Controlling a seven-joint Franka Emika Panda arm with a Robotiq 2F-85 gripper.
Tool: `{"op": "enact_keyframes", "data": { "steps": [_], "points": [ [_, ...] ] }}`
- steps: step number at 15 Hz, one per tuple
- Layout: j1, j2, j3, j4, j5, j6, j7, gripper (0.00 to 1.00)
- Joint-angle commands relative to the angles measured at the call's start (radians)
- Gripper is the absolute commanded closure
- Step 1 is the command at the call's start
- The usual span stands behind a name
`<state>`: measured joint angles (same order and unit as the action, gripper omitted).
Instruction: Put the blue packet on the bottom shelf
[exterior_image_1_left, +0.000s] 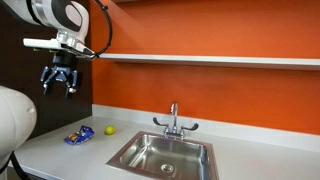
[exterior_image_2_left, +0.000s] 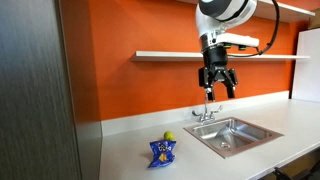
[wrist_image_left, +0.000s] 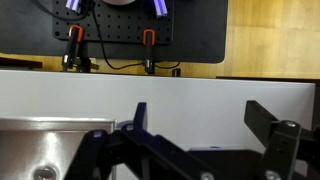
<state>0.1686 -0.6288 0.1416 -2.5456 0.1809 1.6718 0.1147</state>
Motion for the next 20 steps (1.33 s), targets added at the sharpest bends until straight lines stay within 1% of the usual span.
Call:
{"op": "enact_keyframes", "data": {
  "steps": [1,5,10,16,20],
  "points": [
    [-0.009,0.0,0.007,0.003,0.003,-0.004,-0.004,0.0],
    [-0.005,0.051,0.021,-0.002,-0.004,0.121,-0.02,0.0],
    [0.015,0.148,0.05,0.002,-0.009,0.289,-0.021,0.0],
    [0.041,0.298,0.077,0.029,-0.011,0.414,-0.014,0.0],
    [0.051,0.42,0.097,0.079,-0.033,0.495,-0.007,0.0]
  ]
}}
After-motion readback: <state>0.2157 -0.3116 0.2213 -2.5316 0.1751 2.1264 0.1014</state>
